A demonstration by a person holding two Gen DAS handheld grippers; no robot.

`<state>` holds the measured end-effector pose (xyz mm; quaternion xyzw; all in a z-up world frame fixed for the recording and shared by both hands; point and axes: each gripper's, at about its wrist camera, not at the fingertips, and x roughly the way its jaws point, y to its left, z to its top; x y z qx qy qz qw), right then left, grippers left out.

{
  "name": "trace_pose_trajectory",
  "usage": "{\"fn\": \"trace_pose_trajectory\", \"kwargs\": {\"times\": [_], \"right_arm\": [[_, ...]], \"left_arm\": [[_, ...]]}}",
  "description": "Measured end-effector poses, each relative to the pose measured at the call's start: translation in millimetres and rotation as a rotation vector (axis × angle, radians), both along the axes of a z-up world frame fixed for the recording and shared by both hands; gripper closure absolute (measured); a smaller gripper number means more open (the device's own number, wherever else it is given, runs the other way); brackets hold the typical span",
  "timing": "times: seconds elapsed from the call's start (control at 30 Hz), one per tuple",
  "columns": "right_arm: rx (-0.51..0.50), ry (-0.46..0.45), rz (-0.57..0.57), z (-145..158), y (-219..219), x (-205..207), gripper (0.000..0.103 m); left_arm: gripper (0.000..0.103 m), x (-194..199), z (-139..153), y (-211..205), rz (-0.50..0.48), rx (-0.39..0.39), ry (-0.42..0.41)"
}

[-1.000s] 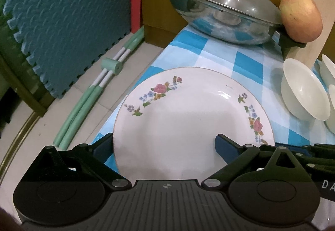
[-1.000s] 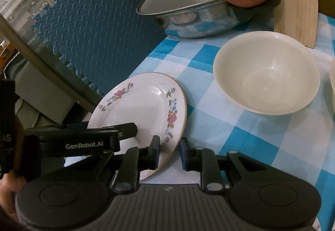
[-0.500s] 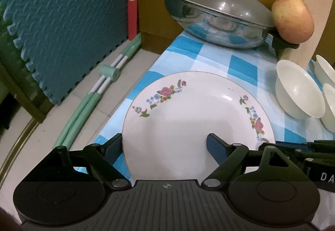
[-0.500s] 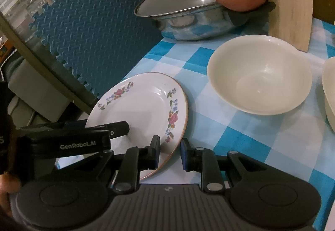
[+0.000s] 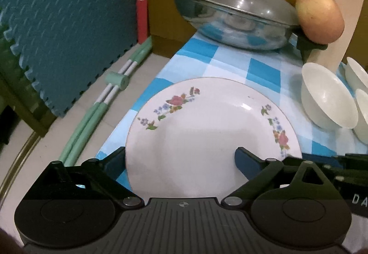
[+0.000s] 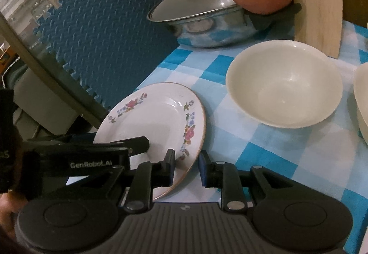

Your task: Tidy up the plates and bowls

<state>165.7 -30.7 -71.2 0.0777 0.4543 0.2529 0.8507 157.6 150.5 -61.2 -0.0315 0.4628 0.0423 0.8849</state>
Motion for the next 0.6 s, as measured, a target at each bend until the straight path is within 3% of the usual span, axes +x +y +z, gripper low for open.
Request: {"fn": "trace_pose_trajectory", "kwargs": {"times": [0.07,0.17,0.6], "right_arm": [[-0.009,-0.004,0.004,1,0,-3,0.084],[-0.014,-0.009,0.006,2,0,-5,0.084],[0.001,-0.043,-0.017,17,-9,-12,0.084]], "left_arm": [[0.016,-2,2,4,0.018,-0.009,-0.013],[0.019,-4,5,8,0.027,-0.019,-0.016],[0.021,-12,13,7,0.011,-0.065,-0.036]]}}
